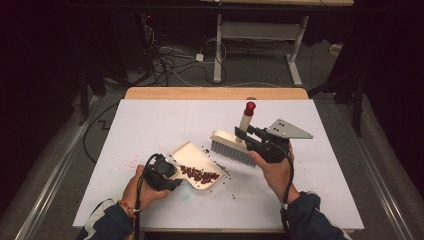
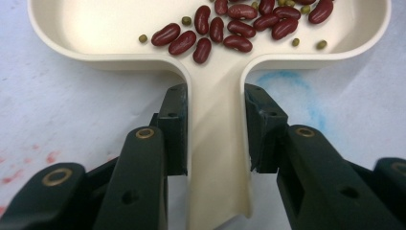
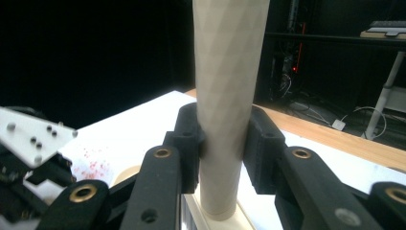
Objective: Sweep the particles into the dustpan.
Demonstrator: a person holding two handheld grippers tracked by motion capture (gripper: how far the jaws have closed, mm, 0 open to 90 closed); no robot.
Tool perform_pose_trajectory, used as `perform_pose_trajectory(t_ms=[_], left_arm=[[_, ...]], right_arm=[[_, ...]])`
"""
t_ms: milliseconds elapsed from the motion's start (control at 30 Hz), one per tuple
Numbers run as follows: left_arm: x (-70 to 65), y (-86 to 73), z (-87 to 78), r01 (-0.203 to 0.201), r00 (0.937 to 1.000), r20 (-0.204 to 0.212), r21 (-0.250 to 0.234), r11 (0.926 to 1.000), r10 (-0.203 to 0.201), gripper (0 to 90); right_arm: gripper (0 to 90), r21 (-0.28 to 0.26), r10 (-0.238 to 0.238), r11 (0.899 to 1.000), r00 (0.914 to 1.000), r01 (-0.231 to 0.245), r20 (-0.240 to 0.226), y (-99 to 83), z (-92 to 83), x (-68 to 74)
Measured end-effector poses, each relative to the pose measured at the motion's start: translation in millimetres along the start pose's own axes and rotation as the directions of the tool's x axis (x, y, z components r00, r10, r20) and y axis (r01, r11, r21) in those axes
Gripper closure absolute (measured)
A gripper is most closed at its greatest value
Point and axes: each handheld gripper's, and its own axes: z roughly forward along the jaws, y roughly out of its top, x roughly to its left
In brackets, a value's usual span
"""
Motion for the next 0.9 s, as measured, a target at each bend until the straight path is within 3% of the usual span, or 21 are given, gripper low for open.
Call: perform_pose_trajectory(t_ms=[133, 267, 300, 533, 567, 600, 733, 900], left_arm=[[6.4, -5.7, -2.1, 0.01, 1.0, -0.001, -0.007, 0.9999, -0.01, 64.1], [12.1, -11.9, -5.3, 0.015, 0.9998, -0.011, -0.009, 0.9998, -0.016, 64.1], [13.4, -13.7, -6.4, 0.019, 0.9997, -0.012, -0.01, 0.9998, -0.02, 64.1], [21.6, -24.0, -9.5, 0.013, 0.9996, -0.023, -0.02, 0.9997, -0.014, 64.1], [22.2, -25.1, -9.8, 0.015, 0.9996, -0.022, -0.02, 0.9997, -0.016, 64.1], [22.5, -26.2, -10.1, 0.015, 0.9996, -0.023, -0.022, 0.9996, -0.016, 64.1], [25.5, -30.5, -11.6, 0.011, 0.9996, -0.024, -0.022, 0.9997, -0.011, 64.1], [27.4, -35.4, -13.0, 0.008, 0.9996, -0.026, -0.022, 0.9997, -0.009, 64.1]], right_arm=[[70.9, 0.013, 0.008, 1.0, 0.9983, -0.007, -0.058, -1.5, -18.0, -5.2], [70.9, 0.051, 0.009, 0.999, 0.9875, 0.0, -0.157, -3.2, -36.5, -5.2], [70.9, 0.051, 0.009, 0.999, 0.9875, 0.0, -0.157, -3.2, -36.5, -5.2], [70.9, 0.11, 0.006, 0.994, 0.9529, 0.029, -0.303, -4.1, -57.8, 5.3], [70.9, 0.126, 0.006, 0.991, 0.9408, 0.04, -0.339, -6.8, -61.2, 8.9], [70.9, 0.126, 0.006, 0.991, 0.9408, 0.04, -0.339, -6.8, -61.2, 8.9], [70.9, 0.177, 0.026, 0.983, 0.9132, 0.051, -0.407, -16.4, -59.1, 17.5], [70.9, 0.217, 0.037, 0.974, 0.9051, 0.062, -0.423, -27.1, -44.4, 22.2]])
